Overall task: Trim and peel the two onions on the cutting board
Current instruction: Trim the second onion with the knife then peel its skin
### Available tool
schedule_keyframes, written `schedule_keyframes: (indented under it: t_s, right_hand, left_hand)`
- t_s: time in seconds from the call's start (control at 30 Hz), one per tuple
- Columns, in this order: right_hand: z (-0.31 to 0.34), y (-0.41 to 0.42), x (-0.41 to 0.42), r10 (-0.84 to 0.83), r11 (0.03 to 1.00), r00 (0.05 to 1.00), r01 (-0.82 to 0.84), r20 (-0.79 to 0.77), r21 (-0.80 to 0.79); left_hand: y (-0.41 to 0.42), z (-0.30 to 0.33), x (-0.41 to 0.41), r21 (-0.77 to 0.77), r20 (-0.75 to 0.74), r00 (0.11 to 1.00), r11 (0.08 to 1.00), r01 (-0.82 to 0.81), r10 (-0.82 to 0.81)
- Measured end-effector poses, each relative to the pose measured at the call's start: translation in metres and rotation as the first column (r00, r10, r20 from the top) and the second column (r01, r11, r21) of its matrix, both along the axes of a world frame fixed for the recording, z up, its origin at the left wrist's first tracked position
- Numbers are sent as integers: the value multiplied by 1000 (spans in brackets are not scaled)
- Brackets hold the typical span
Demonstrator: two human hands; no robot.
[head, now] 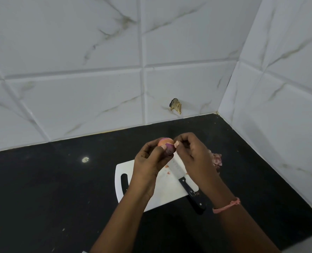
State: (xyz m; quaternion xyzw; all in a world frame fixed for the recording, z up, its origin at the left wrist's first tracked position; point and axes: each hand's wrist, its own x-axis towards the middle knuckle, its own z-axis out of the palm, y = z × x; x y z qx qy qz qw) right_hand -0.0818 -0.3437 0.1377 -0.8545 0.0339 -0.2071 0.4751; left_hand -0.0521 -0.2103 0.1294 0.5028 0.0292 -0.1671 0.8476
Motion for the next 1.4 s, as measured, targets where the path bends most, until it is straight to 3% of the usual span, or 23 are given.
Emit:
schedule_keyframes:
  t_s: [0.13, 0.23, 0.4, 0.5, 0.57, 0.67, 0.77, 1.07, 1.4]
  right_hand:
    - [2, -3, 0, -55, 958, 998, 62, -34, 279]
    - [-1, -10, 2, -203, 892, 979, 197, -30, 406]
    - [-17, -44, 5, -436, 863, 897, 441, -79, 245]
    - [-25, -52, 5, -385, 916, 906, 399, -173, 49]
    - [-22, -45, 4, -334, 942, 933, 335, -130, -15]
    - [-10, -24, -1, -200, 979, 980, 201, -14, 44]
    - [0, -7, 0, -124, 985, 992, 126, -30, 116]
    - [4, -5, 2, -120, 993, 992, 121, -41, 18]
    - [8, -6, 1, -101, 992, 992, 106, -78, 73]
  left_hand:
    - [0, 5, 1, -166, -134, 990, 986, 21, -43]
    - [0, 7, 0, -254, -222, 970, 967, 35, -93]
    - [-1, 8, 1, -198, -245, 966, 980, 27, -76]
    - [-1, 7, 2, -199, -254, 964, 980, 22, -74]
    - [-2, 6, 2, -213, -247, 966, 977, 22, -75]
    - [-3, 3, 2, -225, -192, 979, 974, 20, -65]
    - [-4, 2, 2, -207, -114, 993, 978, 19, -43]
    - [0, 0, 3, -172, -42, 999, 985, -6, -2]
    - [0, -1, 4, -143, -1, 1000, 990, -18, 18]
